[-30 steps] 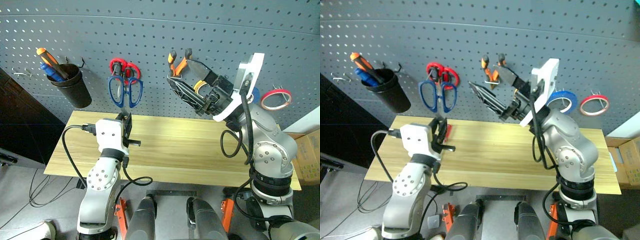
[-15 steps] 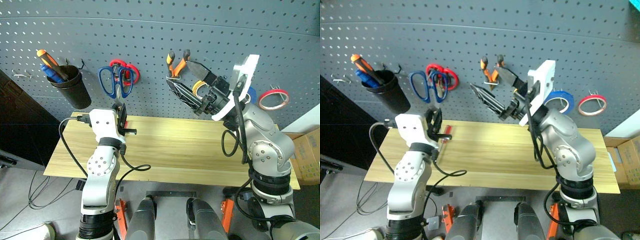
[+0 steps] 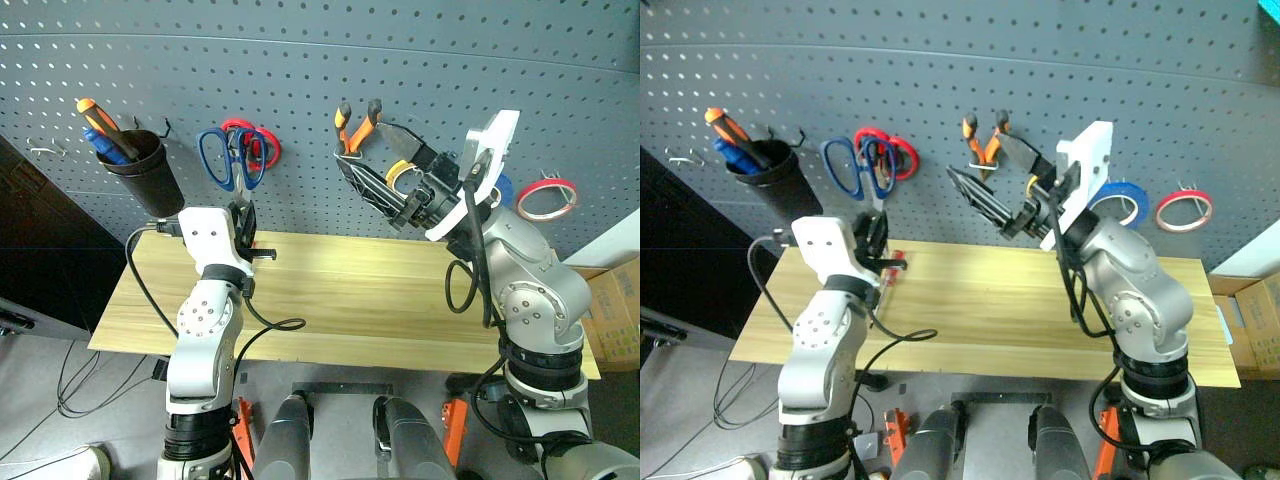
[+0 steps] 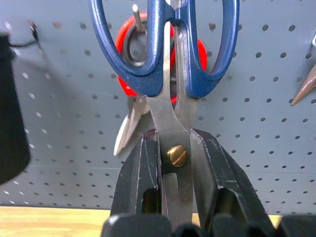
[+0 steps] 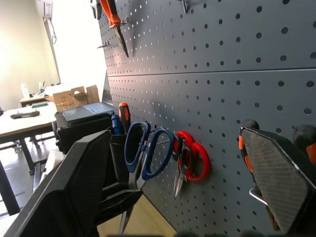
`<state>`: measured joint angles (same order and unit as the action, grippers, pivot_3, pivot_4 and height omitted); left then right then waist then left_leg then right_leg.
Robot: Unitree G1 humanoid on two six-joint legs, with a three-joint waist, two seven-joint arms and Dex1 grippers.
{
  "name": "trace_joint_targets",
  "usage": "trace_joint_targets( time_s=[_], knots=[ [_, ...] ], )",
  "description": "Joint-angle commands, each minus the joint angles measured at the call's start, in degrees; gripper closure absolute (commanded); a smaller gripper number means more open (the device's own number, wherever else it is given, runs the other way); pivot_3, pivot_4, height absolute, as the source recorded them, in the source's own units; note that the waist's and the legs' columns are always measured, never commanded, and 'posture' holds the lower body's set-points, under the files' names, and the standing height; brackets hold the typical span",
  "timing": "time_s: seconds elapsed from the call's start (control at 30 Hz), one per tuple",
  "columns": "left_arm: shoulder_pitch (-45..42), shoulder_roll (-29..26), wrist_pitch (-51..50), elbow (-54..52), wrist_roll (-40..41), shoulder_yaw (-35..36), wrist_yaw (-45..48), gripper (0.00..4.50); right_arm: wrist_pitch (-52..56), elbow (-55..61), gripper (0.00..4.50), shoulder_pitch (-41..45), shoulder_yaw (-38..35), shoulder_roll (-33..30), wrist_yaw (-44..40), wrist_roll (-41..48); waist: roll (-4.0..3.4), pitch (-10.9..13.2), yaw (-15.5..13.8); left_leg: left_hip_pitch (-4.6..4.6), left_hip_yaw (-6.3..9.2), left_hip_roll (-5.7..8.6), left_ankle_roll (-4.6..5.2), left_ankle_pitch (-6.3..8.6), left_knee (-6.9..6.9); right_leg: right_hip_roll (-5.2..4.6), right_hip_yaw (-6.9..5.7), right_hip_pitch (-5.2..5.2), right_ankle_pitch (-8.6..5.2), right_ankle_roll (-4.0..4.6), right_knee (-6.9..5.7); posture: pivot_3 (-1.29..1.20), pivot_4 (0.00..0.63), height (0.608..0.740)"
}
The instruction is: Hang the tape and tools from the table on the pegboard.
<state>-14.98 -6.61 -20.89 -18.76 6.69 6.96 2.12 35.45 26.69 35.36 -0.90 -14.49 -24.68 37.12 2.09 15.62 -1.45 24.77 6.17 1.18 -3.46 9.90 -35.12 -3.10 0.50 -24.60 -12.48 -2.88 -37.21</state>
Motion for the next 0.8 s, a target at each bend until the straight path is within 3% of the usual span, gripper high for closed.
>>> trace_joint_targets(
  time_s=[0.03,0.33,0.37,0.43,0.73,0.8],
  knots=[
    [-3.4,-0.2,0.1,2.3,1.9,0.8,1.2,3.93,-1.2,2.2,0.0,0.1,-0.4,-0.4,0.3,0.0,0.0,0.0,0.0,0.0,0.0,0.01,0.0,0.0,-0.02,0.0,0.0,0.0,0.0,0.0,-0.01,0.13,0.202,0.74],
    [-9.4,-2.2,0.8,11.0,3.4,1.1,4.4,3.93,-0.5,3.1,0.0,-0.2,-0.1,-0.6,1.5,0.1,0.0,0.0,0.2,-0.02,0.01,0.01,0.02,-0.01,-0.07,0.01,0.0,0.06,0.03,-0.03,-0.02,0.11,0.2,0.74],
    [-9.5,-2.2,1.5,11.3,3.9,1.1,5.3,3.39,-0.6,3.0,0.0,-0.3,-0.1,-0.7,1.6,0.0,0.0,0.0,0.2,-0.02,0.01,0.01,0.02,-0.01,-0.07,0.0,0.0,0.06,0.02,-0.03,-0.02,0.11,0.199,0.74],
    [-9.3,-2.1,1.9,11.2,4.2,1.0,5.8,3.08,-0.7,2.8,0.0,-0.8,-0.3,-0.9,1.5,-0.1,0.0,0.0,0.2,-0.02,0.01,0.01,0.02,-0.01,-0.06,0.0,0.0,0.06,0.03,-0.03,-0.02,0.11,0.199,0.74],
    [-7.5,-2.3,0.6,10.1,4.0,0.6,5.5,0.19,-1.1,4.3,0.0,-3.3,0.0,-1.8,0.7,0.2,0.0,0.0,0.1,-0.05,0.01,0.01,0.02,-0.01,-0.08,0.0,0.01,0.11,0.03,-0.04,-0.02,0.11,0.202,0.74],
    [-6.6,-2.4,-0.6,9.4,4.1,0.3,5.6,0.05,-1.5,5.0,0.0,-4.1,0.7,-2.6,-0.6,-0.1,0.0,0.0,0.2,-0.07,0.02,0.01,0.02,-0.01,-0.08,0.0,0.01,0.13,0.03,-0.04,-0.02,0.11,0.204,0.74]
  ],
)
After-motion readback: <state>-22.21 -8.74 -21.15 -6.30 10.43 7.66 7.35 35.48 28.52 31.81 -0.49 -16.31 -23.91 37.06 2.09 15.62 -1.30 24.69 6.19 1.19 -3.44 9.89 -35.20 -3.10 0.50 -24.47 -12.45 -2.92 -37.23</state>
